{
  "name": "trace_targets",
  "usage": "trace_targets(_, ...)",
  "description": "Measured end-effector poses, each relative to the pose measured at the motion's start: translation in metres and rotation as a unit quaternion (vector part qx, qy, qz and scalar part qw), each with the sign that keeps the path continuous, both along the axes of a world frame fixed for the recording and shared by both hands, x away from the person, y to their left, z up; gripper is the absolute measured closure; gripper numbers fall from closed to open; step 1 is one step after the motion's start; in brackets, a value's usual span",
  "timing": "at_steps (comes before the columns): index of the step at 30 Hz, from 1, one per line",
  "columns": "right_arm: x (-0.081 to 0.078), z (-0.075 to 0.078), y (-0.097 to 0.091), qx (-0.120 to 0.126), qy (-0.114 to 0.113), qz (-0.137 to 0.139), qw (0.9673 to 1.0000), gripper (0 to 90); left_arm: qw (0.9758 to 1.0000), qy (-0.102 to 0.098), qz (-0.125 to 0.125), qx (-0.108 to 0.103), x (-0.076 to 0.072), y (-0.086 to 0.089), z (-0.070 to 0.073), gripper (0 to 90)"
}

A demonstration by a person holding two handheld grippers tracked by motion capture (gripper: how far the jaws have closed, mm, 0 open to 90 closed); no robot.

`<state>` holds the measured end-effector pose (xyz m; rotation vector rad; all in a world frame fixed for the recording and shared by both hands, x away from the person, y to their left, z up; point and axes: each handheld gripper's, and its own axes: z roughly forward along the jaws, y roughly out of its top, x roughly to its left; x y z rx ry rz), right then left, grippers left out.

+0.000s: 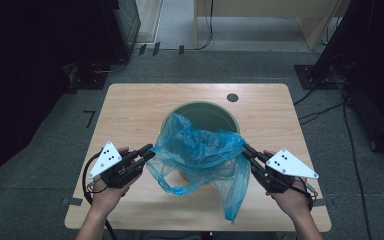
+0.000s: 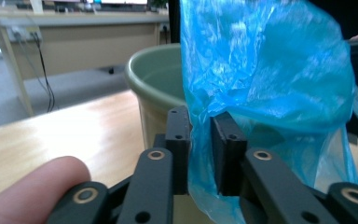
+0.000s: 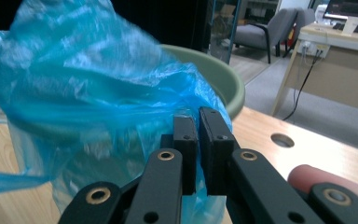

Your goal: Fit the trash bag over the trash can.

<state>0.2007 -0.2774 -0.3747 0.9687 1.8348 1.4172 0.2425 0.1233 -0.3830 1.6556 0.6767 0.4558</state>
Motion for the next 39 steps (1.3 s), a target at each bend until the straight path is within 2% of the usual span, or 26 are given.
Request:
trace_targets(3, 0.0, 0.005, 0.002, 0.008, -0.015, 0.01, 0.9998, 84.3, 0.9997, -0.016, -0.004, -0.02, -0.002, 0.002, 0.003, 67.4)
trace_targets(5, -0.001, 0.007, 0.002, 0.008, -0.026, 0.015, 0.9995, 83.5, 0.9996, -0.024, -0.003, -0.016, -0.004, 0.003, 0.004, 61.5)
trace_targets(9, -0.001, 0.008, 0.0, 0.011, -0.028, 0.022, 0.9993, 81.2, 0.9989, -0.039, -0.015, -0.02, -0.007, 0.005, 0.005, 59.5)
trace_targets(12, -0.004, 0.009, -0.001, 0.013, -0.043, 0.038, 0.9983, 74.6, 0.9976, -0.052, -0.038, -0.024, -0.011, 0.005, 0.005, 56.6)
trace_targets(14, -0.005, 0.009, -0.001, 0.013, -0.051, 0.043, 0.9977, 74.1, 0.997, -0.058, -0.046, -0.022, -0.012, 0.004, 0.006, 52.4)
trace_targets(17, -0.005, 0.008, 0.0, 0.007, -0.05, 0.044, 0.9977, 81.1, 0.9967, -0.06, -0.051, -0.02, -0.012, 0.003, 0.006, 54.3)
trace_targets(20, -0.004, 0.009, 0.002, 0.0, -0.05, 0.055, 0.9972, 90.0, 0.9962, -0.055, -0.058, -0.034, -0.01, 0.002, 0.008, 64.7)
trace_targets(23, -0.005, 0.01, 0.005, -0.003, -0.053, 0.065, 0.9965, 90.0, 0.9941, -0.038, -0.07, -0.074, -0.006, 0.004, 0.011, 69.9)
trace_targets(26, -0.004, 0.012, 0.007, -0.005, -0.053, 0.057, 0.9969, 90.0, 0.9937, -0.017, -0.048, -0.1, 0.002, 0.006, 0.013, 75.2)
trace_targets(28, -0.001, 0.012, 0.008, -0.003, -0.044, 0.046, 0.9979, 90.0, 0.9935, 0.001, -0.028, -0.11, 0.009, 0.007, 0.013, 77.4)
trace_targets(32, 0.007, 0.012, 0.008, 0.01, -0.023, 0.025, 0.9994, 90.0, 0.9914, 0.055, 0.015, -0.118, 0.03, 0.002, 0.013, 78.7)
trace_targets(34, 0.013, 0.012, 0.009, 0.013, -0.006, 0.011, 0.9998, 90.0, 0.9908, 0.075, 0.032, -0.108, 0.042, -0.003, 0.015, 78.7)
trace_targets(39, 0.027, 0.013, 0.011, 0.027, 0.013, -0.004, 0.9996, 89.9, 0.9887, 0.11, 0.041, -0.092, 0.071, -0.015, 0.016, 78.5)
